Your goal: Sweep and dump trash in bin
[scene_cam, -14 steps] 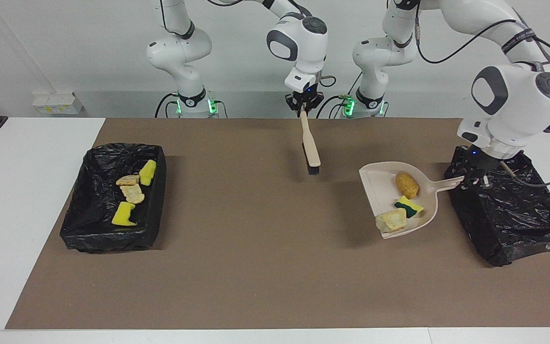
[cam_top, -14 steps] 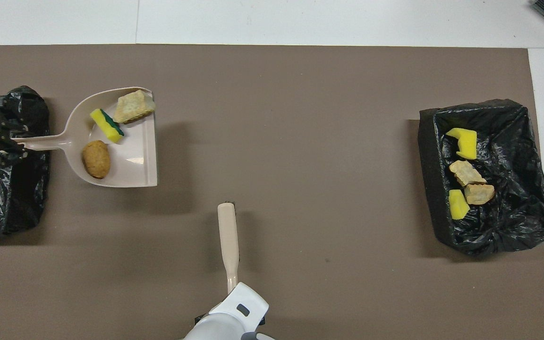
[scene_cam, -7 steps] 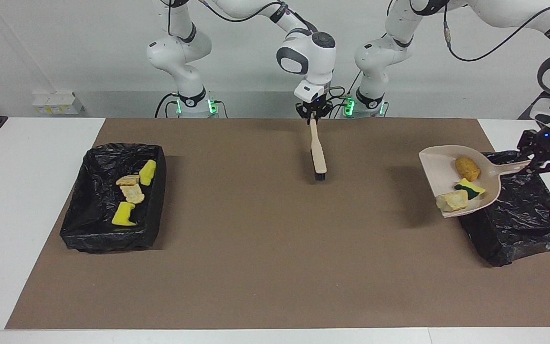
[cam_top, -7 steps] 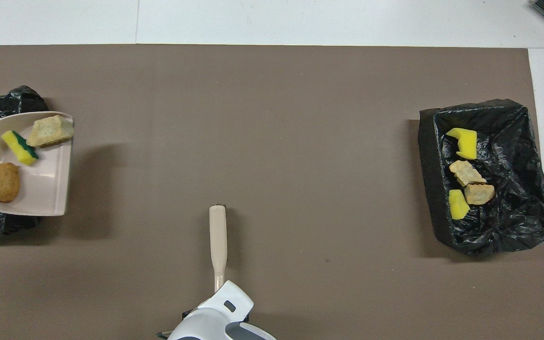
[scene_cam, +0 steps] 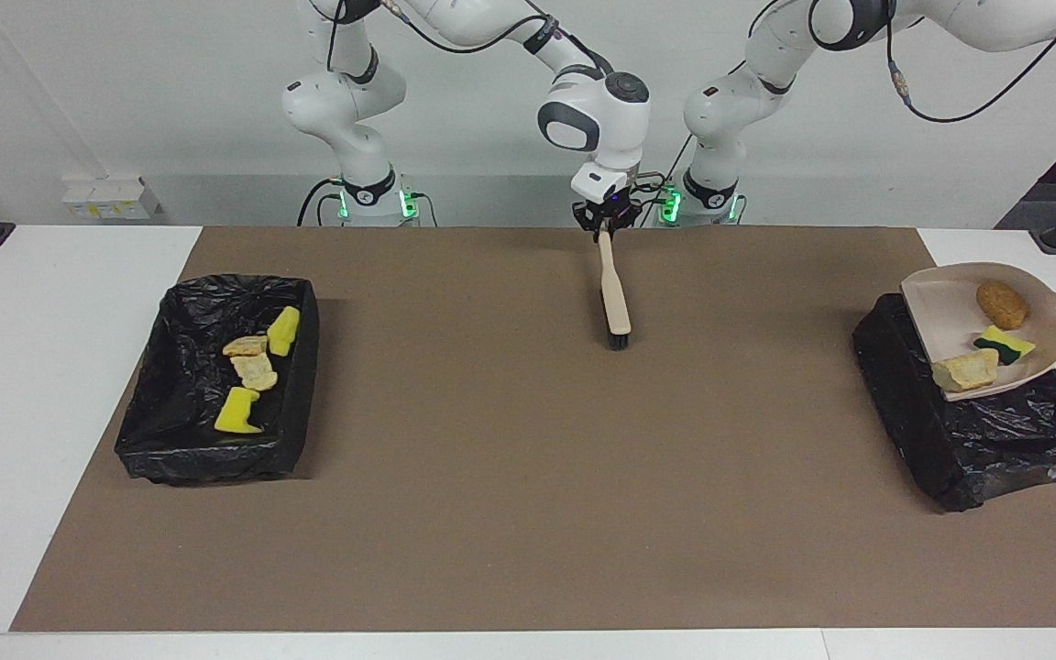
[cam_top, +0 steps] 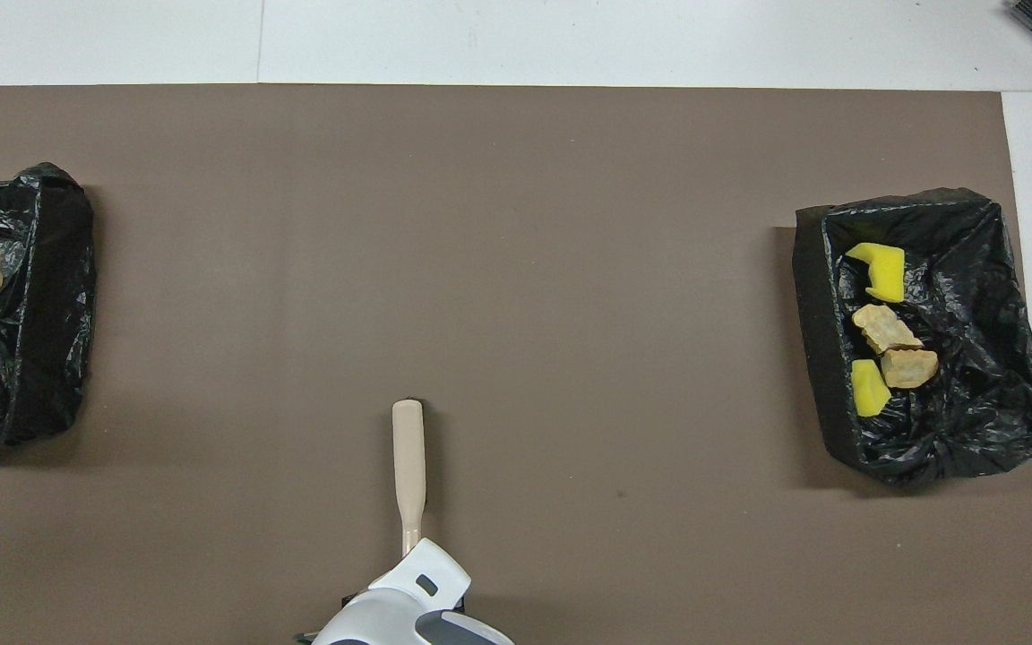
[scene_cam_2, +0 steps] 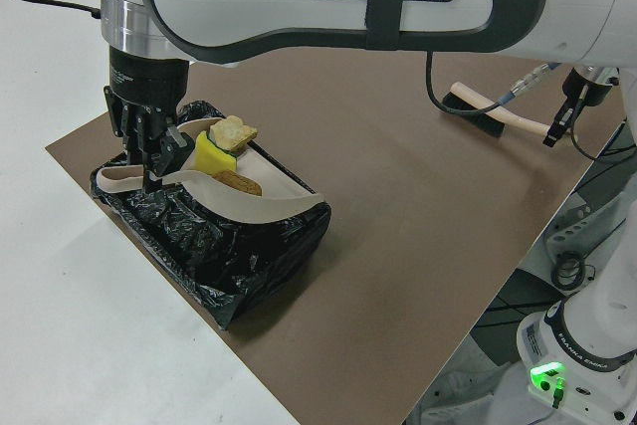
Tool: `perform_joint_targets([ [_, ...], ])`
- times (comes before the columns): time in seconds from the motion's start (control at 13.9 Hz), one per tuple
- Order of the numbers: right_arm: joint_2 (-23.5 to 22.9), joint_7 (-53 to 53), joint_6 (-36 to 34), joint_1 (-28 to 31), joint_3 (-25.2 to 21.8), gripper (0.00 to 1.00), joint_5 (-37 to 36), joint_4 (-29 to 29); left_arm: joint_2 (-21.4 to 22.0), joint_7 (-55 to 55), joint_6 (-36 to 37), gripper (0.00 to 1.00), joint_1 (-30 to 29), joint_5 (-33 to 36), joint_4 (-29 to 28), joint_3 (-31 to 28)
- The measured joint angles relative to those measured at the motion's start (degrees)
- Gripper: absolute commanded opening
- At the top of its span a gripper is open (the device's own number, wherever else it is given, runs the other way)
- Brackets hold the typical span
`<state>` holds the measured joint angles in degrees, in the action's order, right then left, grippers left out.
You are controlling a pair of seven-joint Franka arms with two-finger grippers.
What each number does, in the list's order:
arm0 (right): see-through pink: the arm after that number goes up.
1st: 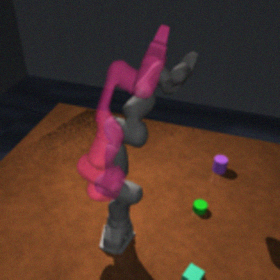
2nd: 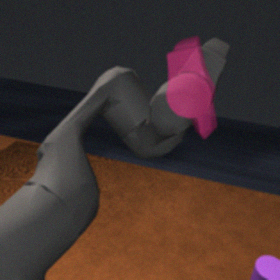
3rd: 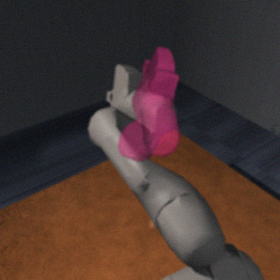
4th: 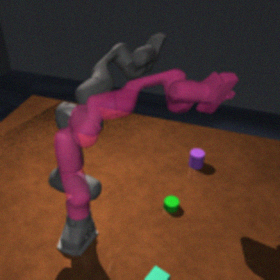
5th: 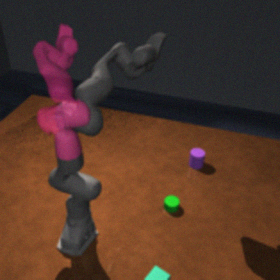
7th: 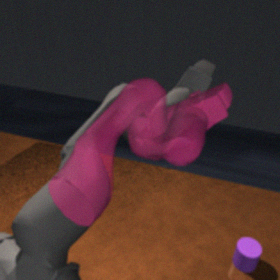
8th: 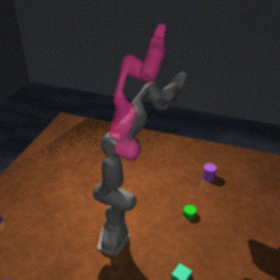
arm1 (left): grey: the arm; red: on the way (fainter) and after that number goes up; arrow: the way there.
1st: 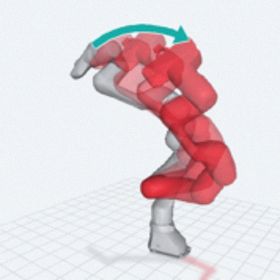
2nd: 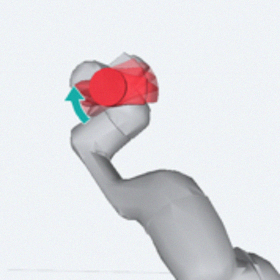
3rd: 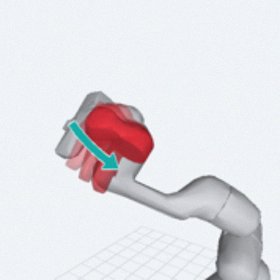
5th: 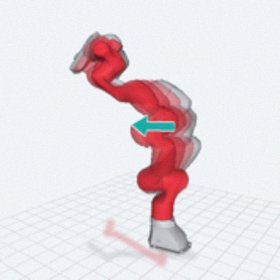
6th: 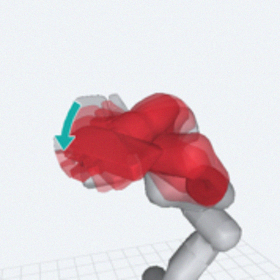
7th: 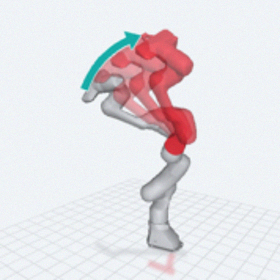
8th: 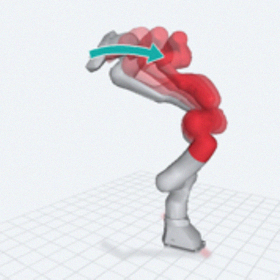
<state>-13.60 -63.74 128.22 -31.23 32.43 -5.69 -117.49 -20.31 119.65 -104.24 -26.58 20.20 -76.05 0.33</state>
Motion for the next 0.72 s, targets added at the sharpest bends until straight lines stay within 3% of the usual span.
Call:
perform_joint_targets([
  [0.29, 0.0, 0.0, 0.2, 0.2, -0.4, 0.45, -0.3, 0.3, -0.9, -7.6, -2.3, 0.0, 2.8, 14.8, 0.3, 0.9],
  [0.36, 0.0, 0.0, 0.6, 0.3, -0.7, 0.52, -0.3, 0.6, -0.9, -11.0, -2.7, 0.0, 4.3, 18.8, -0.2, 1.0],
  [0.43, 0.0, 0.0, 1.4, 0.4, -1.5, 0.72, -0.4, 1.0, -0.7, -15.0, -2.8, 0.0, 5.6, 22.9, -0.9, 1.1],
  [0.51, 0.0, 0.0, 1.8, 0.6, -2.6, 0.77, -0.7, 1.9, -0.2, -19.0, -2.8, 0.0, 6.9, 27.3, -2.2, 1.1],
  [0.65, 0.5, 0.0, 2.2, 1.0, -5.0, 1.0, -1.3, 4.2, 1.9, -25.4, -2.8, 0.0, 9.1, 36.4, -5.7, 1.2],
  [0.72, 1.3, 0.0, 2.2, 1.1, -6.6, 1.0, -1.6, 5.3, 3.2, -27.1, -2.8, 0.0, 9.7, 39.7, -7.1, 1.2],
])
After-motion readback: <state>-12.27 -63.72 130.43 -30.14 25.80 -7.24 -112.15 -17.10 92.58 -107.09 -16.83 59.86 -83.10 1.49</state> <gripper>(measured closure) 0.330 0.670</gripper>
